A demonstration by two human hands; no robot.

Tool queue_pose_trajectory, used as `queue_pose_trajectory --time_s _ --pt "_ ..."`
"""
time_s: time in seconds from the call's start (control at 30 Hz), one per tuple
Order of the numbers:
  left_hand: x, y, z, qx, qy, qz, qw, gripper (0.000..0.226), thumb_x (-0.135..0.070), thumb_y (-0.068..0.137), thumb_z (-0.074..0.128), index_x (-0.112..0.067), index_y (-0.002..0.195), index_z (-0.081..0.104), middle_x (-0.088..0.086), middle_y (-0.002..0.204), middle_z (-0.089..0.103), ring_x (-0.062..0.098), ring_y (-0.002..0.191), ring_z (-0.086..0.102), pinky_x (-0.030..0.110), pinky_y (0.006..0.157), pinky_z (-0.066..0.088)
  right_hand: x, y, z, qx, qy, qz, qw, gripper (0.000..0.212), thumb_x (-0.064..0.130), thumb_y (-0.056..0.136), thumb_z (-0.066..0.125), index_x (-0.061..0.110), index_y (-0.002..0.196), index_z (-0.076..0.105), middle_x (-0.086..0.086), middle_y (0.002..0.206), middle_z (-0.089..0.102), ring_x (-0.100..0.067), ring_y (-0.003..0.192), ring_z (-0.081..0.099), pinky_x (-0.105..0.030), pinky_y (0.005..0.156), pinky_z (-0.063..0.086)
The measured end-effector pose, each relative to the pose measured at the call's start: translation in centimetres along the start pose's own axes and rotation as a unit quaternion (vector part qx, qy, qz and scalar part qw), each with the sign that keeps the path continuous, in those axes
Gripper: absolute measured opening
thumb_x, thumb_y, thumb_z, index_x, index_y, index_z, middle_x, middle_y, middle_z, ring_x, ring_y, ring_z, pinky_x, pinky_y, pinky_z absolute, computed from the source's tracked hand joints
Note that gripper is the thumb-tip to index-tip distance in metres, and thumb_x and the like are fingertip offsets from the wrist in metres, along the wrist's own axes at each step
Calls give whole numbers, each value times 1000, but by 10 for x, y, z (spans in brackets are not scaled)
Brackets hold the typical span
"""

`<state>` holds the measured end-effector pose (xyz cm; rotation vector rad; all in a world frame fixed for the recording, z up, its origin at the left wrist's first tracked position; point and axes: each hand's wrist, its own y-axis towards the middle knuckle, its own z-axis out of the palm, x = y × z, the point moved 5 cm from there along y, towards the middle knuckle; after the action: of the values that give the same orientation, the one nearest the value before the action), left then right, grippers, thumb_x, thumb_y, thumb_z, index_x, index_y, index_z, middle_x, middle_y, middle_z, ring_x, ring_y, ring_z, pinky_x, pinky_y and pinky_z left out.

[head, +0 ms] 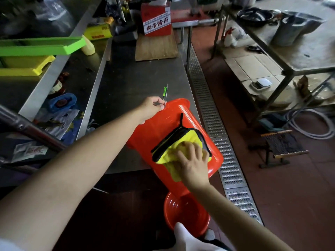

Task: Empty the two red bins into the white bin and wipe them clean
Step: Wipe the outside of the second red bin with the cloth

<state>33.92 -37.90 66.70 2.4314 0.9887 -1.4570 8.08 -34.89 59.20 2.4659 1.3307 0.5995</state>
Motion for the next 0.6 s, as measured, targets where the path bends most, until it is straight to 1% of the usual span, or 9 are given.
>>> queue_pose_trajectory --time_s 0.1,0.17,0.2,0.23,0.3,0.37,0.47,0.53,0.6 --pt "0 -2 0 0 -8 8 1000 15 -14 95 63 -28 91 68 -7 94 66 11 96 61 27 91 46 39 -21 12 17 -57 -125 990 33 48 91 62 29 117 60 -10 137 49 -38 128 44 -57 96 35" --pt "1 -3 -1 3 -4 7 1000 14 -16 95 62 -28 94 68 -7 95 64 10 96 59 26 87 44 34 -16 11 22 -44 -151 987 29 44 92 55 30 118 58 -8 139 47 -36 129 43 -56 96 37" --pt "0 -3 -2 5 0 8 1000 14 -16 95 62 -29 94 68 -7 96 64 10 96 59 25 85 44 25 -12 8 24 -26 -139 990 29 45 92 52 32 117 57 -6 138 46 -35 128 43 -55 95 37" --pt "-1 -2 -1 5 2 10 1000 14 -17 95 62 -30 93 67 -7 96 64 10 96 59 25 83 44 9 -5 4 26 -7 -107 994 31 48 90 51 35 118 56 -3 137 47 -33 127 44 -52 94 38" --pt "-3 0 0 5 12 12 1000 15 -19 96 62 -33 92 67 -9 97 63 9 97 60 22 78 44 -33 7 -5 26 39 2 999 39 56 86 53 40 121 57 1 133 49 -29 122 45 -47 91 38" --pt "-6 1 2 7 17 11 1000 15 -20 96 61 -33 96 67 -10 99 63 8 99 60 22 77 46 -77 13 -10 25 101 125 987 40 56 86 60 38 122 62 2 129 52 -28 118 48 -46 91 41" --pt "-7 3 5 3 18 4 1000 14 -20 97 60 -26 106 68 -5 105 65 15 106 61 32 92 50 -119 12 -4 42 164 268 948 42 51 86 70 29 122 66 -3 127 56 -31 119 50 -48 95 43" --pt "-9 3 6 -1 20 -5 1000 17 -20 97 60 -24 111 68 -1 112 65 18 110 60 38 99 49 -117 5 -7 39 159 303 939 42 52 88 67 29 123 65 -5 127 55 -33 120 49 -49 94 40" --pt "-12 3 7 -2 19 -13 1000 19 -19 97 59 -23 114 67 0 116 65 18 111 59 41 102 48 -94 -10 -16 6 114 274 955 39 53 89 64 30 120 65 -5 127 55 -32 120 47 -49 93 38"
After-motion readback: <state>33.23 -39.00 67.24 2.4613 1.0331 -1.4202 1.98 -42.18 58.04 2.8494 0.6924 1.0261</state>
